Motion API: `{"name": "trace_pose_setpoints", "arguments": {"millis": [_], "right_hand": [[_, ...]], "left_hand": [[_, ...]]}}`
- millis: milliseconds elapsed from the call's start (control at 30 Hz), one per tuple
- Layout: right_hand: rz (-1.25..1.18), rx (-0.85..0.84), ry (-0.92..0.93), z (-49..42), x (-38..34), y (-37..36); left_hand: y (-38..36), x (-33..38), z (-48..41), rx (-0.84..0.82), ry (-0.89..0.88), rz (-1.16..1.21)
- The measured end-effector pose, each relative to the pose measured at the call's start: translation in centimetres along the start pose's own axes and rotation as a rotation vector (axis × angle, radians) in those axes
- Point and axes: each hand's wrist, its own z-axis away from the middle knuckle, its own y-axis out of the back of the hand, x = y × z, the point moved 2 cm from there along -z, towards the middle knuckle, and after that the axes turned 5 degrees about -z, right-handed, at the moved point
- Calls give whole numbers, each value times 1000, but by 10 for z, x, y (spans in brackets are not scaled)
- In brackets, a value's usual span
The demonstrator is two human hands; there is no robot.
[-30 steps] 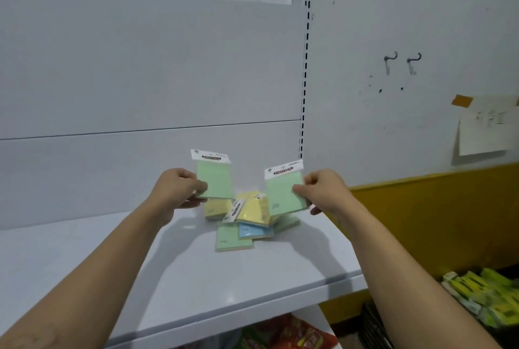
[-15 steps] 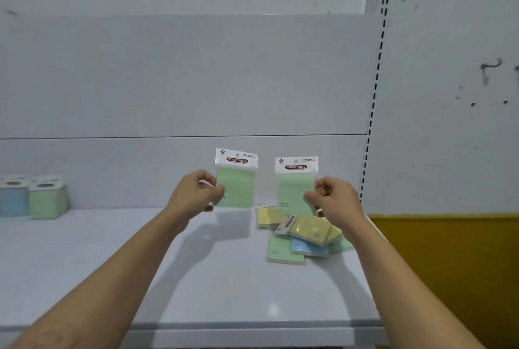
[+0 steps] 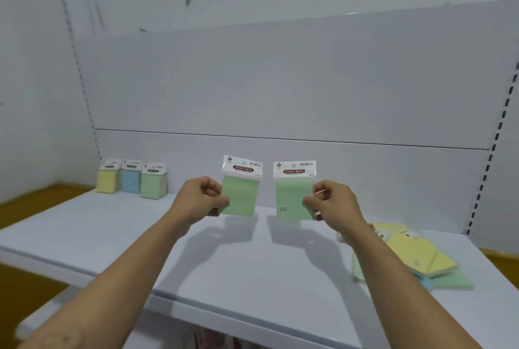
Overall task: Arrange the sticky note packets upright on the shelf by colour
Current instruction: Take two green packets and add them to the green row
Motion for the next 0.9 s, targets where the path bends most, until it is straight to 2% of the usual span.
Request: {"name": "trace_pose_setpoints", "arguments": {"millis": [233, 533, 900], "right_hand": [[-11, -92, 44, -7, -40, -86], [-6, -202, 119, -3, -96, -223], [64, -266, 116, 14, -118, -378]], "left_hand": [[86, -35, -7, 88, 42, 50], [217, -90, -17, 226, -12, 87], [339, -172, 1, 342, 63, 74]]}}
